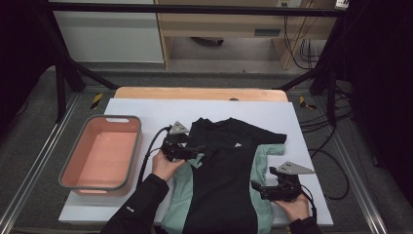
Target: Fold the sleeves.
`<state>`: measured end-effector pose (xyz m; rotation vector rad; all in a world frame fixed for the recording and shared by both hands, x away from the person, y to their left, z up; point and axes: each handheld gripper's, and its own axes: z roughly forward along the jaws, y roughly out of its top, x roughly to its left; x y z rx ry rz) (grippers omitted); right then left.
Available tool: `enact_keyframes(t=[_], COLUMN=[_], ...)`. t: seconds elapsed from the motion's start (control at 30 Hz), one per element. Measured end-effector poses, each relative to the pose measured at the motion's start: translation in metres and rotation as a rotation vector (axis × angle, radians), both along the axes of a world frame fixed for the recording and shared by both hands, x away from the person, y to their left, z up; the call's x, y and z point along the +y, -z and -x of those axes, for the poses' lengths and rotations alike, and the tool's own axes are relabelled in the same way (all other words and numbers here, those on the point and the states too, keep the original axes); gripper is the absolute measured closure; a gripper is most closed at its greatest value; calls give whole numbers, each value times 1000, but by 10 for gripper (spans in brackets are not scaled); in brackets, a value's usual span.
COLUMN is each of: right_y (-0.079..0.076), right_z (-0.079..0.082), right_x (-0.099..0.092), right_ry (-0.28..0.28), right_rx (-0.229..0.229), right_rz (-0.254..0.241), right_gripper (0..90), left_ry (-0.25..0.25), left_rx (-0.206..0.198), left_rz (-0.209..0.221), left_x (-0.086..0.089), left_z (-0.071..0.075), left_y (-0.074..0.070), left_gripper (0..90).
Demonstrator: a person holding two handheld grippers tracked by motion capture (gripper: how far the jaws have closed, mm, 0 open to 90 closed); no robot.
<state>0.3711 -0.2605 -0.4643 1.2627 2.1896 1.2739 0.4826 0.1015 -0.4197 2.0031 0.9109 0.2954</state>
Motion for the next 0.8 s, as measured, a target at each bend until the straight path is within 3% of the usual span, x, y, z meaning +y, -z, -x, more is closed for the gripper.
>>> enact_keyframes(t=[0.07, 0.13, 0.17, 0.23, 0.4, 0.63, 0.8], right_y=[0, 0, 0, 0, 0, 0, 1], right_z=[0, -1, -1, -1, -1, -1, -1], right_x=[0, 0, 0, 0, 0, 1, 1], right_ry=[1, 1, 2, 2, -1, -4, -5], right_rx=[0, 2, 1, 1, 3, 5, 7], right_rz=[1, 2, 1, 1, 2, 2, 1], right_gripper=[77, 77, 77, 77, 77, 77, 78], left_ry=[-33, -77, -102, -132, -141, -137, -139], left_rx=[9, 11, 20, 61, 121, 178, 201], left_rz=[-5, -39, -65, -71, -58, 15, 13], left_x=[10, 15, 17, 19, 17, 15, 11], left_z=[-7, -14, -20, -29, -43, -52, -53], left_y=[3, 9, 14, 23, 42, 53, 57], left_gripper=[257, 237, 234, 239, 324, 582, 753])
